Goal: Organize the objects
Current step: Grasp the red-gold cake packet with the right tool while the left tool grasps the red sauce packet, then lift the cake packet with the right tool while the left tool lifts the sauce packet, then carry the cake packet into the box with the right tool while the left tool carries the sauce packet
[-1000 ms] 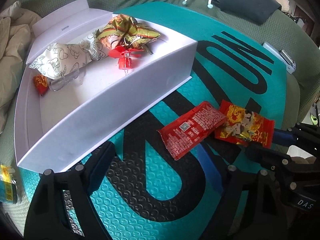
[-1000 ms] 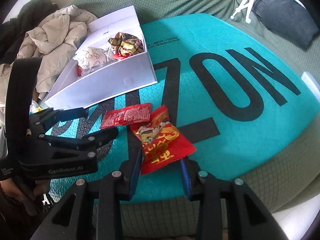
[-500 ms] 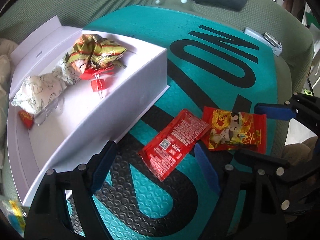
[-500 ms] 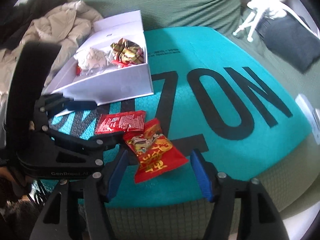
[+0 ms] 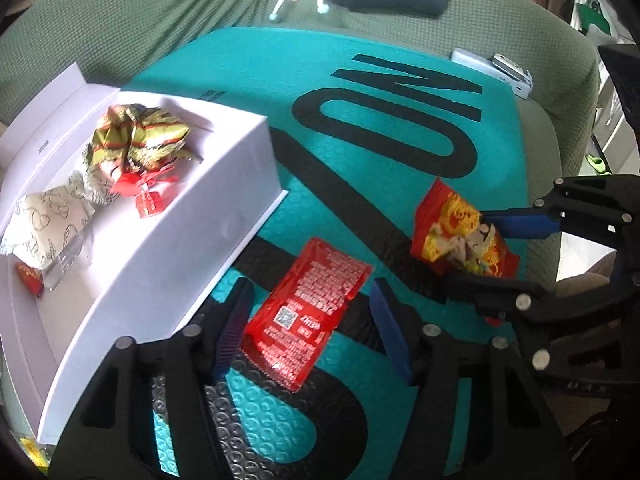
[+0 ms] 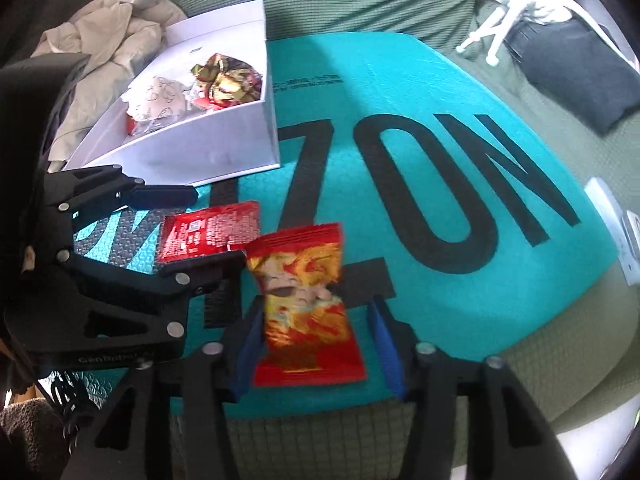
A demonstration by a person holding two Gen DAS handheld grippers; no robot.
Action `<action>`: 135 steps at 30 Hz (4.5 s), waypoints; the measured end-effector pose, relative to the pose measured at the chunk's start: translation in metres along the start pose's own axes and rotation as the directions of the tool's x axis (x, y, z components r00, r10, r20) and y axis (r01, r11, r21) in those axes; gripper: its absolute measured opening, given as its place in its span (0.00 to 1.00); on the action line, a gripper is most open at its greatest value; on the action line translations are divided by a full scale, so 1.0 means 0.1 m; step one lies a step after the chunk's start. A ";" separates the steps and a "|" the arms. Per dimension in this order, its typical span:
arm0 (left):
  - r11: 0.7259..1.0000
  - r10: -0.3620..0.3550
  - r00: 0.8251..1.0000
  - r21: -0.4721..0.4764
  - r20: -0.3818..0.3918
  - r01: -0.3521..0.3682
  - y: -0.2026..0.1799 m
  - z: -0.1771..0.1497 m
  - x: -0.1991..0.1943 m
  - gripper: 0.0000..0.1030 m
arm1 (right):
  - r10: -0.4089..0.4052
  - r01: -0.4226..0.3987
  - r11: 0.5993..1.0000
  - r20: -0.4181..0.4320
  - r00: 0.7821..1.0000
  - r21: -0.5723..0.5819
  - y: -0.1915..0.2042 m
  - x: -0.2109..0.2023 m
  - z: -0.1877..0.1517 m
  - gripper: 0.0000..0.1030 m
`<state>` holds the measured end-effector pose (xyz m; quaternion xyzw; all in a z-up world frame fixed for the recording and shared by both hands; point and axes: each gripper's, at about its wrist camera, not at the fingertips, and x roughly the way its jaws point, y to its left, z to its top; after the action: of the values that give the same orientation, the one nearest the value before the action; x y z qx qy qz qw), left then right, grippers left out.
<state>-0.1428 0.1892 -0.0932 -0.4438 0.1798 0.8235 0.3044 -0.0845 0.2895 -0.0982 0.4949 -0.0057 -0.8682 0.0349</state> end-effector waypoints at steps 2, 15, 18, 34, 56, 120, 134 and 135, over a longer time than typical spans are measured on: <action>1.000 -0.009 1.000 -0.003 0.000 0.009 0.02 -0.01 -0.03 0.47 | 0.005 -0.005 1.000 0.005 1.000 0.023 -0.04 0.00 -0.01 0.39; 0.987 -0.053 0.996 -0.156 -0.066 0.042 0.01 -0.01 -0.08 0.25 | 0.082 -0.088 0.988 0.049 0.995 0.131 -0.22 -0.09 -0.09 0.37; 0.983 -0.054 0.995 -0.179 -0.078 0.039 0.03 -0.06 -0.11 0.25 | 0.089 -0.095 0.986 0.055 0.995 0.135 -0.21 -0.10 -0.10 0.36; 0.980 -0.004 0.997 -0.201 -0.073 -0.010 0.03 -0.10 -0.34 0.25 | 0.116 -0.130 0.981 0.097 0.988 0.146 -0.20 -0.21 -0.13 0.34; 0.976 0.102 0.994 -0.199 0.050 -0.090 0.03 0.15 -1.16 0.25 | 0.110 -0.123 0.991 0.180 0.978 0.058 -0.04 -0.93 0.11 0.34; 0.900 0.163 0.986 -0.406 -0.032 -0.162 1.33 -0.43 -1.37 0.25 | 0.297 -0.286 0.914 -0.005 0.955 -0.287 1.53 -0.47 0.90 0.34; 0.903 0.167 0.986 -0.400 -0.009 -0.157 1.58 -0.14 -1.25 0.25 | 0.305 -0.291 0.907 -0.001 0.952 -0.306 1.46 -0.38 1.28 0.34; 0.904 0.169 0.986 -0.398 -0.009 -0.158 1.60 -0.12 -1.24 0.25 | 0.307 -0.293 0.906 -0.001 0.952 -0.306 1.46 -0.37 1.30 0.34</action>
<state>-0.1886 0.0199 0.0087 -0.4689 0.0415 0.8711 0.1402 -0.1700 0.1430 0.0064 0.4563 0.0504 -0.8545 0.2431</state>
